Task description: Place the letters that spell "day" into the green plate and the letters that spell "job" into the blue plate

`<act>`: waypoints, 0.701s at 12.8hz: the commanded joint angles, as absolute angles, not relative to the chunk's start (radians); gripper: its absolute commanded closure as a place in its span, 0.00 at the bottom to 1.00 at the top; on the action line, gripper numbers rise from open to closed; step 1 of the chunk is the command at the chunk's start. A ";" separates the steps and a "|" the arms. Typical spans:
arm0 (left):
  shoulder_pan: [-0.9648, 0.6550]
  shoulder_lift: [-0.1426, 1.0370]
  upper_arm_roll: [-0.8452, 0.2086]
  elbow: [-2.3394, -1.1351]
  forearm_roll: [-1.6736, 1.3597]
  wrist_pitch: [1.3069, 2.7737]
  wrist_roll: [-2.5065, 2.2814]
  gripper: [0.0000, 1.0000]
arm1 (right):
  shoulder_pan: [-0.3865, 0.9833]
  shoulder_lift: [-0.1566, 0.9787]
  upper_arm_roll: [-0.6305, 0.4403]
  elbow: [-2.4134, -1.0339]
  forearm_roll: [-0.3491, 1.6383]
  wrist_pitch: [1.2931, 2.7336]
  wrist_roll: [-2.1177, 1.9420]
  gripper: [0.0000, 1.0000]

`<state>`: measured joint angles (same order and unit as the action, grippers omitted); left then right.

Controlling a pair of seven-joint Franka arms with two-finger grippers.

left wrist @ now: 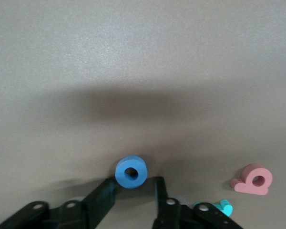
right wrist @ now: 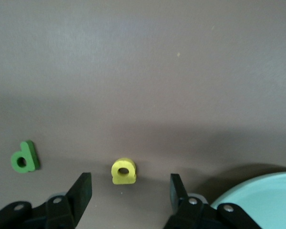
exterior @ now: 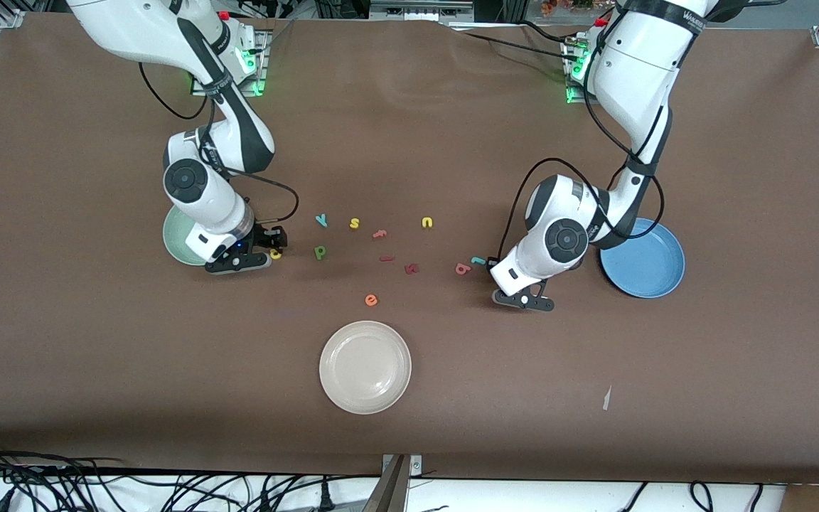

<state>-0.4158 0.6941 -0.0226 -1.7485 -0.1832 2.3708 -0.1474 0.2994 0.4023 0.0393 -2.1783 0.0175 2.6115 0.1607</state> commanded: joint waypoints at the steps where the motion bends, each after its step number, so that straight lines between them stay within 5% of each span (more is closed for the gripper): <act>1: -0.426 0.699 -0.009 -1.761 -0.202 2.396 -0.129 0.92 | 0.308 0.409 0.040 -2.203 0.008 2.658 0.178 0.36; 5: -0.419 0.675 -0.009 -1.761 -0.202 2.392 -0.124 0.98 | 0.314 0.434 0.040 -2.198 0.006 2.692 0.178 0.38; 6: -0.419 0.672 -0.009 -1.763 -0.202 2.390 -0.126 0.91 | 0.314 0.446 0.040 -2.198 0.006 2.703 0.178 0.38; 7: -0.419 0.672 -0.009 -1.761 -0.206 2.391 -0.133 0.57 | 0.314 0.449 0.040 -2.197 0.006 2.706 0.179 0.38; 8: -0.419 0.672 -0.009 -1.759 -0.212 2.396 -0.130 0.34 | 0.314 0.456 0.040 -2.197 0.006 2.715 0.178 0.38; 9: -0.419 0.672 -0.009 -1.755 -0.213 2.396 -0.130 0.30 | 0.314 0.459 0.040 -2.197 0.006 2.718 0.178 0.38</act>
